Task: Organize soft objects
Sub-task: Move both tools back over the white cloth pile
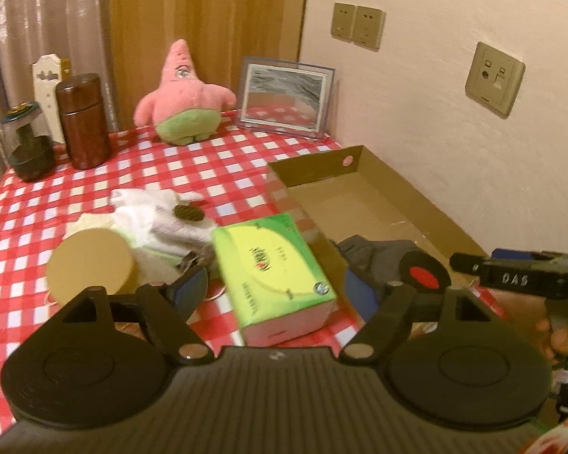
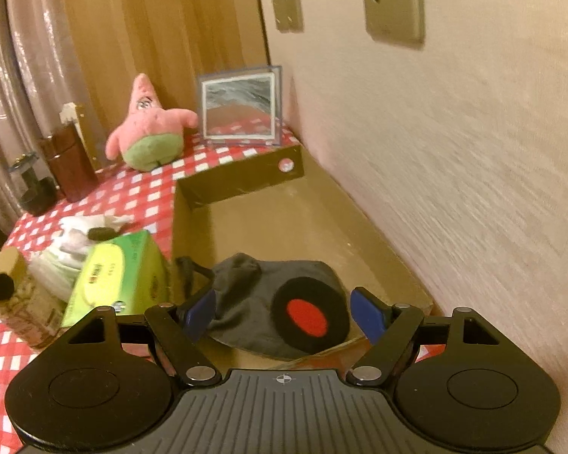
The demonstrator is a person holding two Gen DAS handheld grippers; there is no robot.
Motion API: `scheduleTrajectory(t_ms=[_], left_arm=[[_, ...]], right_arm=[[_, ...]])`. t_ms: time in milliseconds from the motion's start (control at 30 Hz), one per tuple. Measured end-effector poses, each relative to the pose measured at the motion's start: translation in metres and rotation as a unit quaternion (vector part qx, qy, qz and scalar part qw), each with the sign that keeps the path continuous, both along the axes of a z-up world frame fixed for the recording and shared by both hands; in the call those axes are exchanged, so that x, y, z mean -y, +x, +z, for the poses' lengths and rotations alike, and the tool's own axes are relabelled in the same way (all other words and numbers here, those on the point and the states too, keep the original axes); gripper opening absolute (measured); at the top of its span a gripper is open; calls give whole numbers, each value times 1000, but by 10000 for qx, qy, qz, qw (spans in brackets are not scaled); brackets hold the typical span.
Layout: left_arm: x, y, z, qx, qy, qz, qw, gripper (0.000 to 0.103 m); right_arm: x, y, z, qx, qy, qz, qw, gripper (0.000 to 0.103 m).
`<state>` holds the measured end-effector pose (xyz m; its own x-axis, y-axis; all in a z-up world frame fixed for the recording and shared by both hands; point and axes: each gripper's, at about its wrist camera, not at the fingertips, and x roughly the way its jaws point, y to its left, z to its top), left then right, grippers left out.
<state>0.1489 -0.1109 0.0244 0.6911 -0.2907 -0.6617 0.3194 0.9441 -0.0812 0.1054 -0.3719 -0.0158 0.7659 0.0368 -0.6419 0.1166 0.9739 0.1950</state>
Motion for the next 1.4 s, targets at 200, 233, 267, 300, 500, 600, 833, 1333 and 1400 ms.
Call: scheduleTrajectory(t_ms=[200, 233, 267, 300, 500, 600, 833, 1333, 1400], left_arm=[[-30, -25, 8, -2, -37, 292, 9996, 84], [-35, -29, 10, 5, -36, 348, 9994, 84], [-40, -32, 12, 11, -27, 397, 9992, 84], [-44, -35, 13, 21, -16, 443, 9990, 84], [-76, -51, 25, 67, -66, 721, 9974, 87], [-88, -58, 30, 106, -68, 776, 9969, 87], [-115, -65, 40, 256, -101, 814, 9963, 87], [-137, -12, 49, 318, 556, -63, 9979, 87], [-138, 1, 49, 272, 649, -221, 9973, 87]], right_arm=[[-18, -12, 22, 181, -49, 169, 9997, 78], [-22, -14, 26, 213, -53, 203, 9996, 78], [-26, -16, 29, 244, -60, 242, 9994, 78], [-30, -17, 31, 264, -70, 276, 9992, 78], [-57, -24, 42, 353, -109, 576, 9977, 78], [-70, -25, 46, 378, -157, 736, 9964, 78], [-97, -25, 50, 423, -223, 1129, 9925, 78], [-133, 29, 49, 400, -569, 2560, 9642, 78], [-136, 42, 50, 414, -610, 2814, 9568, 78]])
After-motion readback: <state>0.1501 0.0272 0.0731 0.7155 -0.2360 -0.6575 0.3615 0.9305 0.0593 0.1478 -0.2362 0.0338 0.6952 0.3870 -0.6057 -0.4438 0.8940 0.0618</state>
